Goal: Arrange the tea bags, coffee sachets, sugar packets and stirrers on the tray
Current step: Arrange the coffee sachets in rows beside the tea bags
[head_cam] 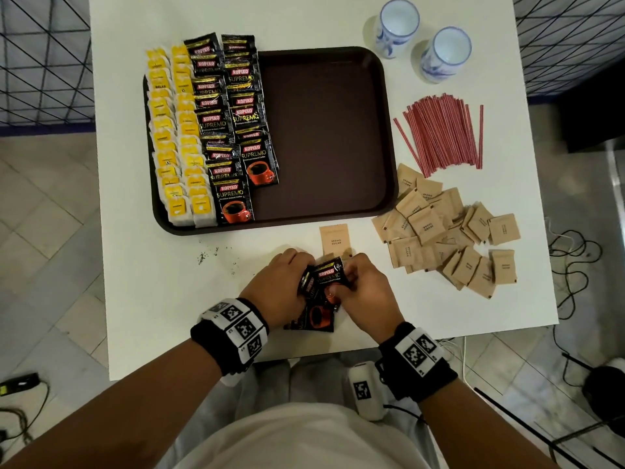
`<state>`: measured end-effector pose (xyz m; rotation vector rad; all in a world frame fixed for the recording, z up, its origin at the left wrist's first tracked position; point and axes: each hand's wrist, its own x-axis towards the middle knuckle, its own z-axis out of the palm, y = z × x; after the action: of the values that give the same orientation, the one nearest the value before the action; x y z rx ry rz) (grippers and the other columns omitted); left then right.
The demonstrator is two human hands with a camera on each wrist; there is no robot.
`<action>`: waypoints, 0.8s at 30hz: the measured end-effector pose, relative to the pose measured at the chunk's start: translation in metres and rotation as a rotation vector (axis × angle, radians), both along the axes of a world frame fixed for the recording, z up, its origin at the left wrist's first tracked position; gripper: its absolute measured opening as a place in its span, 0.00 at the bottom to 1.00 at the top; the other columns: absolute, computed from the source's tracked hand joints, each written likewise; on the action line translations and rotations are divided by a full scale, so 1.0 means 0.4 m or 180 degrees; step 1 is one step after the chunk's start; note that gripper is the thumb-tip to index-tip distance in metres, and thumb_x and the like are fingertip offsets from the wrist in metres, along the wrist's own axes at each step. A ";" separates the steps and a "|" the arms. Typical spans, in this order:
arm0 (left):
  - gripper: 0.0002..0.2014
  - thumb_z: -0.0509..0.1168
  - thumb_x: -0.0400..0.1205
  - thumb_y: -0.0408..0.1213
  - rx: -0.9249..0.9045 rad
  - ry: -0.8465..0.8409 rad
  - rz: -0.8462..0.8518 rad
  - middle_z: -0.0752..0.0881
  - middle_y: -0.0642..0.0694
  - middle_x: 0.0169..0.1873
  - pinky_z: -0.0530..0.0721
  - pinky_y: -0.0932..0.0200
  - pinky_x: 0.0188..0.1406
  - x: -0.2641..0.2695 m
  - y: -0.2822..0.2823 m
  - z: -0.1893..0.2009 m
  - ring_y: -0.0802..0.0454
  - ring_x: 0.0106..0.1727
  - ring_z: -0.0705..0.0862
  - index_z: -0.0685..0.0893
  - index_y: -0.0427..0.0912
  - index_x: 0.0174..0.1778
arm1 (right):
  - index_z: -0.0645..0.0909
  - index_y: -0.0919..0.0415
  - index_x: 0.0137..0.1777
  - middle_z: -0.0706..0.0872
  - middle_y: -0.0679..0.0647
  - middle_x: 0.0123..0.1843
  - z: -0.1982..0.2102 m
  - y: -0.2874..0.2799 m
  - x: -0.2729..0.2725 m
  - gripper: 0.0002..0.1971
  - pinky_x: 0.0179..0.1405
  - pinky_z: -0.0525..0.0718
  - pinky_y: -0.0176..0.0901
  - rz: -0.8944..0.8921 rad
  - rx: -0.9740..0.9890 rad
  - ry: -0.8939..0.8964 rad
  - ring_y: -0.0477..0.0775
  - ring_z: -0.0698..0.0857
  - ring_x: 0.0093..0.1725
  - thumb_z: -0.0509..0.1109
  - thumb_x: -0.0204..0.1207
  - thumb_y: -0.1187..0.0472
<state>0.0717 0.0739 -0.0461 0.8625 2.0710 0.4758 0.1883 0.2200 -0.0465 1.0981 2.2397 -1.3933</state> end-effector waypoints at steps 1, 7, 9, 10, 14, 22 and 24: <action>0.27 0.70 0.72 0.33 0.0012 -0.0011 0.0004 0.74 0.51 0.64 0.77 0.61 0.53 -0.006 -0.003 0.001 0.51 0.64 0.75 0.74 0.49 0.68 | 0.73 0.51 0.44 0.86 0.46 0.46 -0.001 0.006 0.002 0.15 0.42 0.83 0.36 -0.0087 -0.0080 0.0012 0.45 0.86 0.46 0.77 0.72 0.67; 0.31 0.70 0.72 0.31 0.0074 -0.0120 0.0114 0.73 0.54 0.63 0.81 0.58 0.47 -0.035 -0.006 0.009 0.51 0.59 0.79 0.73 0.54 0.71 | 0.77 0.49 0.42 0.86 0.48 0.45 -0.010 0.015 0.010 0.15 0.44 0.90 0.48 -0.0348 -0.0536 0.0265 0.46 0.88 0.45 0.70 0.77 0.72; 0.29 0.71 0.70 0.31 0.0100 -0.0128 0.0105 0.72 0.55 0.60 0.80 0.59 0.42 -0.041 -0.005 0.013 0.52 0.54 0.79 0.75 0.54 0.67 | 0.78 0.50 0.48 0.85 0.49 0.44 -0.010 0.016 0.006 0.15 0.47 0.91 0.50 -0.0375 -0.0664 0.0302 0.45 0.86 0.44 0.70 0.77 0.74; 0.28 0.72 0.70 0.30 0.0134 -0.0135 0.0142 0.71 0.56 0.59 0.80 0.60 0.40 -0.044 -0.004 0.017 0.53 0.51 0.79 0.75 0.53 0.65 | 0.79 0.49 0.51 0.83 0.50 0.43 -0.010 0.016 0.003 0.16 0.48 0.91 0.52 -0.0386 -0.0704 0.0314 0.47 0.85 0.44 0.70 0.77 0.74; 0.27 0.74 0.68 0.28 0.0509 -0.0355 0.0459 0.72 0.60 0.53 0.83 0.61 0.41 -0.051 -0.007 0.027 0.59 0.46 0.79 0.74 0.56 0.56 | 0.78 0.52 0.48 0.84 0.54 0.48 0.008 0.025 -0.007 0.15 0.45 0.91 0.47 -0.0422 -0.0919 0.0366 0.55 0.87 0.48 0.69 0.79 0.76; 0.30 0.74 0.72 0.25 0.1220 -0.1490 0.1160 0.86 0.52 0.56 0.86 0.54 0.55 -0.073 -0.011 0.058 0.52 0.58 0.86 0.77 0.59 0.64 | 0.85 0.58 0.55 0.91 0.50 0.51 0.059 0.040 -0.052 0.12 0.39 0.90 0.49 -0.0469 -0.1311 0.0807 0.60 0.92 0.45 0.75 0.77 0.73; 0.30 0.72 0.75 0.28 0.1276 -0.1776 0.1379 0.87 0.48 0.58 0.86 0.50 0.57 -0.080 -0.009 0.063 0.48 0.60 0.86 0.76 0.61 0.69 | 0.85 0.51 0.54 0.92 0.49 0.48 0.069 0.041 -0.069 0.15 0.38 0.90 0.50 -0.0527 -0.1337 0.0894 0.58 0.92 0.44 0.74 0.78 0.73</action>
<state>0.0396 0.0703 -0.0210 0.4130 1.6476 1.2458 0.1608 0.2362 -0.0188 1.0064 1.9183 -2.0816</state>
